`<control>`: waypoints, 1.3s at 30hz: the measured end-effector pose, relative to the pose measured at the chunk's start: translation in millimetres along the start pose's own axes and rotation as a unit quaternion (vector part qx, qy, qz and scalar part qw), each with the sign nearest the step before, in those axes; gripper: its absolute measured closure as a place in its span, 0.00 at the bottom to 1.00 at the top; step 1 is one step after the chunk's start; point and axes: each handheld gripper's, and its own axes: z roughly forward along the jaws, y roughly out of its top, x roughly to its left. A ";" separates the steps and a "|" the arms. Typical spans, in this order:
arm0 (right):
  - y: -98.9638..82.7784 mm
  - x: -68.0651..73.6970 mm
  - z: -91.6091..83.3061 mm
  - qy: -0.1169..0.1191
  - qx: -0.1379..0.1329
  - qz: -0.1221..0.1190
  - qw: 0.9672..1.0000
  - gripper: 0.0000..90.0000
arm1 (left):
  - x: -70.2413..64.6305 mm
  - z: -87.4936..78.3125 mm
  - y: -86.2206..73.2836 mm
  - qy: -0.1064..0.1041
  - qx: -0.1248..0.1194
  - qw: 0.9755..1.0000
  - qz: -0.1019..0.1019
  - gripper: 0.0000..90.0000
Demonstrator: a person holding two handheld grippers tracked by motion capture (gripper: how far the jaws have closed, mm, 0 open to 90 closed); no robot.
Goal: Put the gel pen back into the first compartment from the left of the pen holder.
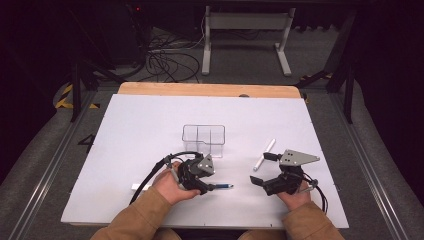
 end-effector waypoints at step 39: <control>-0.5 0.2 0.3 0.003 0.006 -0.001 1.000 0.02 | -6.8 12.4 14.6 0.007 0.085 0.994 0.073 0.88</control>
